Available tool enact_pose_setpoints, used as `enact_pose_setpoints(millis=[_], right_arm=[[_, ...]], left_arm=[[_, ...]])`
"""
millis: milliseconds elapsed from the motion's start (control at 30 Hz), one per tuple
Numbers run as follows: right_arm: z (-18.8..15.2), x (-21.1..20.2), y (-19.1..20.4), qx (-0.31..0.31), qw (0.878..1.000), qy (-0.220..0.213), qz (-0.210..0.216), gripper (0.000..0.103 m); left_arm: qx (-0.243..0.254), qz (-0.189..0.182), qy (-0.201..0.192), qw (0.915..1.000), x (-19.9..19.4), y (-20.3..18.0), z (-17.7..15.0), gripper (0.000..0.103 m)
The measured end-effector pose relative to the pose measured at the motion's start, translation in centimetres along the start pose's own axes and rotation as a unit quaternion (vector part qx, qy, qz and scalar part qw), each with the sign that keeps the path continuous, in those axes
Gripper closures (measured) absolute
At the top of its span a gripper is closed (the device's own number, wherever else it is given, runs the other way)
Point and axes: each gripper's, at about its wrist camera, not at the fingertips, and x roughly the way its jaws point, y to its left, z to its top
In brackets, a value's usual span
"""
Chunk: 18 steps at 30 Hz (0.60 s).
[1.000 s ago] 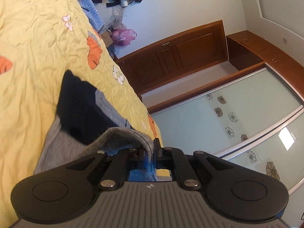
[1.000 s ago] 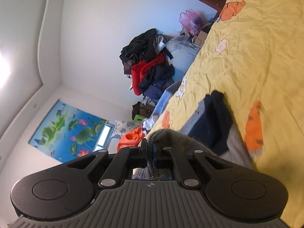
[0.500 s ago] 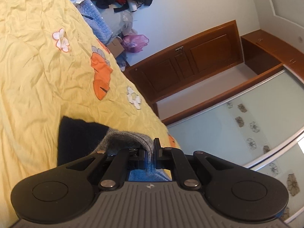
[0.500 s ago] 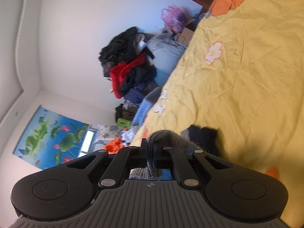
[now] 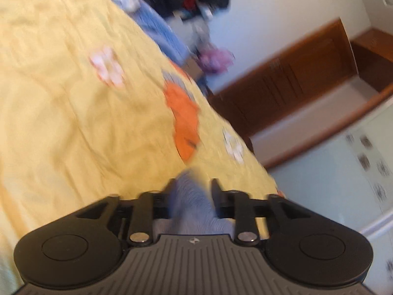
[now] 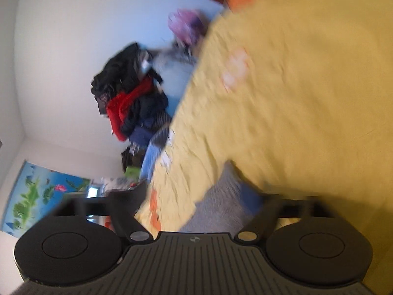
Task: Fold small clothes
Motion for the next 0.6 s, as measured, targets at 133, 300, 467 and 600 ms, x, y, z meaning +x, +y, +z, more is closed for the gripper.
enact_pose_setpoints(millis=[133, 300, 467, 600], right_arm=[[-1.6, -4.1, 3.7, -0.098, 0.995, 0.026, 0.015, 0.02], [-6.9, -12.2, 3.8, -0.164, 0.986, 0.031, -0.031, 0.02], [-12.7, -17.6, -1.1, -0.104, 0.989, 0.05, -0.095, 0.019], [-16.1, -18.7, -2.7, -0.088, 0.99, 0.051, -0.098, 0.019]], left_arm=[[-0.007, 0.009, -0.074, 0.9972, -5.9, 0.2, -0.6, 0.013], [-0.01, -0.004, -0.035, 0.9993, -12.2, 1.4, -7.1, 0.013], [-0.069, -0.039, 0.004, 0.9968, -15.9, 4.1, -15.6, 0.013], [-0.106, -0.045, 0.026, 0.9931, -16.9, 4.9, -20.0, 0.013]])
